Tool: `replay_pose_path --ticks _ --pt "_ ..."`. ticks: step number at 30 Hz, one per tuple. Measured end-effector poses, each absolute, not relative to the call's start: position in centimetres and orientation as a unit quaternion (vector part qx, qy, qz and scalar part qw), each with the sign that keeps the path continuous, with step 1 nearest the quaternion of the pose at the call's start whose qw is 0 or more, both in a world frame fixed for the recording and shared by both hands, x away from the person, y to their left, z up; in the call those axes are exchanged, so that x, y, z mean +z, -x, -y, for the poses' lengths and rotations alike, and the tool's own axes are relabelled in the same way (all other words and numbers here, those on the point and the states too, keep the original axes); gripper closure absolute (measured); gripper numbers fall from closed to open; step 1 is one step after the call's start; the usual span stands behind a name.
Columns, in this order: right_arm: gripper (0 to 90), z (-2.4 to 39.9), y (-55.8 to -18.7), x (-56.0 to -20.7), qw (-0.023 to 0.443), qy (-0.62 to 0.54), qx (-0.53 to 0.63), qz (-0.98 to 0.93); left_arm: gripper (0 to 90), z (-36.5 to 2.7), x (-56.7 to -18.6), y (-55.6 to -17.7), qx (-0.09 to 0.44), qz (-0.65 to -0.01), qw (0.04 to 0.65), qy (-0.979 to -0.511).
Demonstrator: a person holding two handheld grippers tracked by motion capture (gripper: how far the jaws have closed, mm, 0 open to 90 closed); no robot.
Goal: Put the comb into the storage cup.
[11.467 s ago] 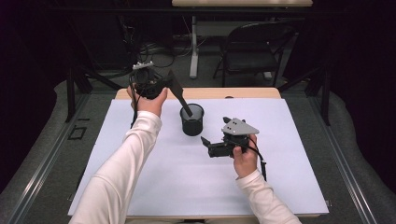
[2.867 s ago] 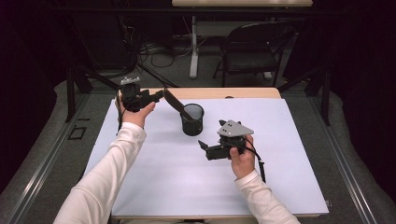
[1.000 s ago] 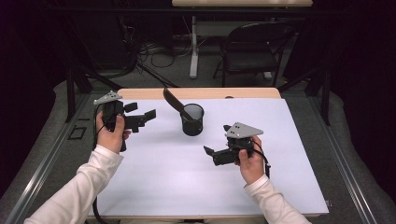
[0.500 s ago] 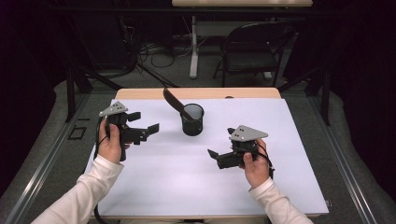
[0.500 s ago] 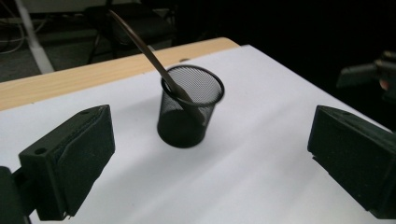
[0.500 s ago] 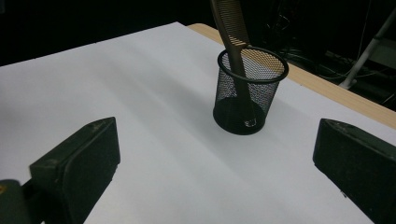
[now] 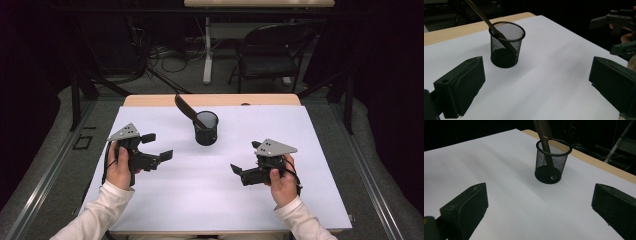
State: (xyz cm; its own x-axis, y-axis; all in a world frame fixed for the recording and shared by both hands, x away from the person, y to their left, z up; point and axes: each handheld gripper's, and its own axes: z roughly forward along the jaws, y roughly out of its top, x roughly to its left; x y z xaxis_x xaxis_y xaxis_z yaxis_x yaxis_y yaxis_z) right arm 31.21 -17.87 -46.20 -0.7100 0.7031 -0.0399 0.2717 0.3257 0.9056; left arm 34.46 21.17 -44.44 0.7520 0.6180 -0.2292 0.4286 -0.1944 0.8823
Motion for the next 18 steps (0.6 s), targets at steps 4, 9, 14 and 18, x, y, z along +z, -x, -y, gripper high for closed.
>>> replay_pose_path --ticks 4,9,14,18 --pt "0.4 18.4 -30.9 -46.4 0.221 -0.315 0.489 -0.783 0.6 -21.6 -44.8 -34.1 0.089 -0.342 0.541 -0.763" --pt "0.4 19.0 -30.6 -46.7 0.222 -0.321 0.49 -0.779 0.7 -21.9 -45.1 -33.7 0.094 -0.34 0.544 -0.762" --pt "0.4 19.9 -30.3 -47.1 0.224 -0.333 0.492 -0.773 0.6 -22.1 -46.1 -33.1 0.096 -0.337 0.544 -0.763" --pt "0.4 20.7 -30.1 -47.5 0.226 -0.345 0.49 -0.768 0.6 -22.2 -46.7 -32.6 0.099 -0.335 0.543 -0.764"
